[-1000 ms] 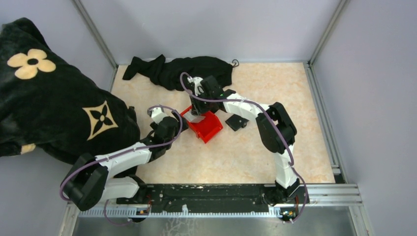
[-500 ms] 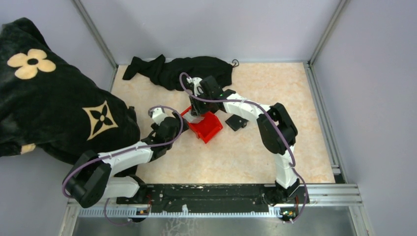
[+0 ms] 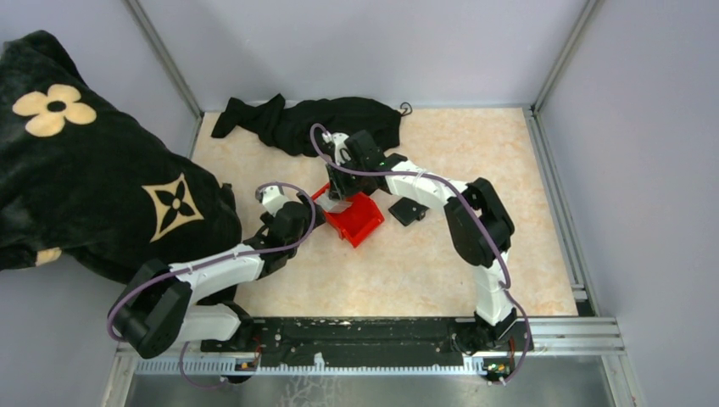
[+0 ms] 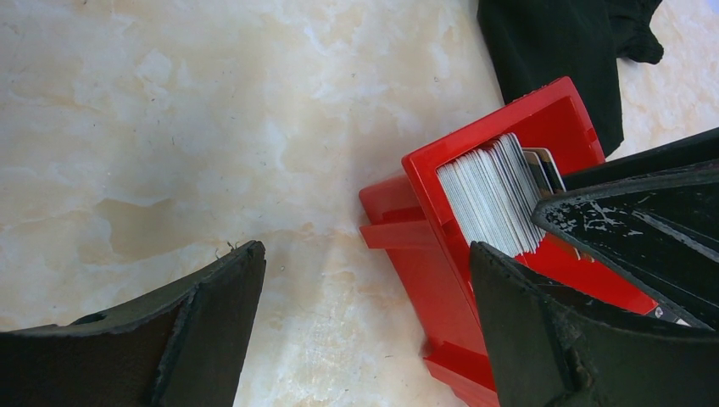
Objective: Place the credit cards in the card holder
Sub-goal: Pick up the credit card from the storage box.
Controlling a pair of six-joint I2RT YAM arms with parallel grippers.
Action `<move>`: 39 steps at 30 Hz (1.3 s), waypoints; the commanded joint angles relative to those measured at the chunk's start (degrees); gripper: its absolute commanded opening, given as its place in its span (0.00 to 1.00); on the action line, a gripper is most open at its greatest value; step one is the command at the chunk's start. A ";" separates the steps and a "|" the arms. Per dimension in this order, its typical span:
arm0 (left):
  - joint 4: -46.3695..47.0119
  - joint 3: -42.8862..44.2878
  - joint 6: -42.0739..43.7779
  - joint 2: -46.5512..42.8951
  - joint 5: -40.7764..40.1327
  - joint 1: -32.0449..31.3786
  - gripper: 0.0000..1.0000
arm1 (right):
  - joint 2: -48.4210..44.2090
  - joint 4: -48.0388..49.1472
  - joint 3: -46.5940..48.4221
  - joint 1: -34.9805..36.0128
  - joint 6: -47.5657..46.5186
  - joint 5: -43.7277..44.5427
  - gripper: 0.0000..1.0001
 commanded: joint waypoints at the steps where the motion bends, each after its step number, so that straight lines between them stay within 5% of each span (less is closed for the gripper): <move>1: 0.22 0.02 -0.34 0.32 -0.27 0.38 0.95 | -5.04 0.31 3.63 1.20 0.49 -1.93 0.31; 14: -0.58 -0.45 -1.06 -0.69 -0.52 0.38 0.95 | -6.57 -0.09 3.01 1.64 0.28 -0.03 0.27; 25: -1.23 0.33 0.34 -2.09 -1.33 0.38 0.96 | -10.81 -1.57 0.19 2.65 -4.14 15.34 0.13; 30: 0.31 2.23 6.23 -4.12 -1.45 0.38 0.97 | -12.94 -1.21 -0.40 2.86 -7.52 21.11 0.00; 39: 12.28 2.81 23.56 -9.07 6.12 0.38 0.98 | -18.92 -0.75 -2.25 2.79 -9.73 23.14 0.00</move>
